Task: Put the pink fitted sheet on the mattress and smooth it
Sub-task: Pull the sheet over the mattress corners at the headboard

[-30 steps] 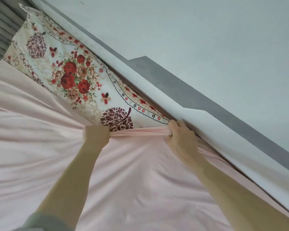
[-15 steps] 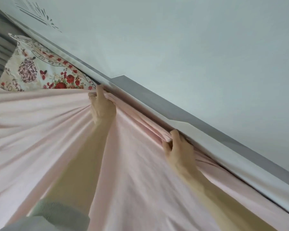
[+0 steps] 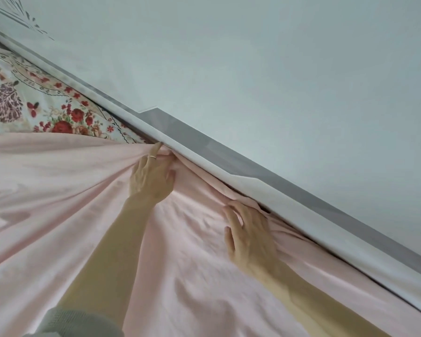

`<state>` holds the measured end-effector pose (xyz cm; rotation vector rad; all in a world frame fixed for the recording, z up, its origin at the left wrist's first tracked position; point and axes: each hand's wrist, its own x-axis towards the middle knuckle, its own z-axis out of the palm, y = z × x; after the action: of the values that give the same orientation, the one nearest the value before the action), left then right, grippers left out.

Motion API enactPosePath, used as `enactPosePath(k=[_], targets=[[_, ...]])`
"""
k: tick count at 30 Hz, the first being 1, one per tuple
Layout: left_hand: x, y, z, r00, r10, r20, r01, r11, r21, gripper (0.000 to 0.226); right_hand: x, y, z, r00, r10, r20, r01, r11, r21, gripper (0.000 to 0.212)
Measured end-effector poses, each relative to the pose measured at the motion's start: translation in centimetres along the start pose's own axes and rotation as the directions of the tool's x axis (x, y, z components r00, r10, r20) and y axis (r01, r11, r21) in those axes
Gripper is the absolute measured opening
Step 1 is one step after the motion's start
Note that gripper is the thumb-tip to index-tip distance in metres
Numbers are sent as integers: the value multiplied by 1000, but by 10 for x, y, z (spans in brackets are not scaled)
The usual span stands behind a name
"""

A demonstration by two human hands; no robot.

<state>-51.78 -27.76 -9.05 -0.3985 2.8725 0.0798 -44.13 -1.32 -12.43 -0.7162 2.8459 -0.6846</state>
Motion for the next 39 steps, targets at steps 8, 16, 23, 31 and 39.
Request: enactPosePath(k=[8, 16, 23, 31, 39], targets=[[-2, 17, 16, 991, 126, -41, -120, 985, 120, 39, 54, -3, -9, 807, 335, 485, -477, 856, 202, 43], [9, 25, 17, 960, -182, 211, 161, 980, 116, 48, 56, -8, -13, 781, 359, 511, -457, 886, 76, 64], [-13, 29, 35, 987, -160, -22, 155, 976, -150, 41, 53, -7, -4, 780, 363, 510, -436, 900, 26, 71], [-143, -37, 85, 857, -515, -26, 480, 815, -326, 59, 41, -59, 18, 931, -334, 147, 344, 937, -53, 62], [-157, -137, 101, 658, -732, 179, 742, 587, -325, 57, 102, -89, 60, 898, -359, 256, 423, 864, -273, 52]])
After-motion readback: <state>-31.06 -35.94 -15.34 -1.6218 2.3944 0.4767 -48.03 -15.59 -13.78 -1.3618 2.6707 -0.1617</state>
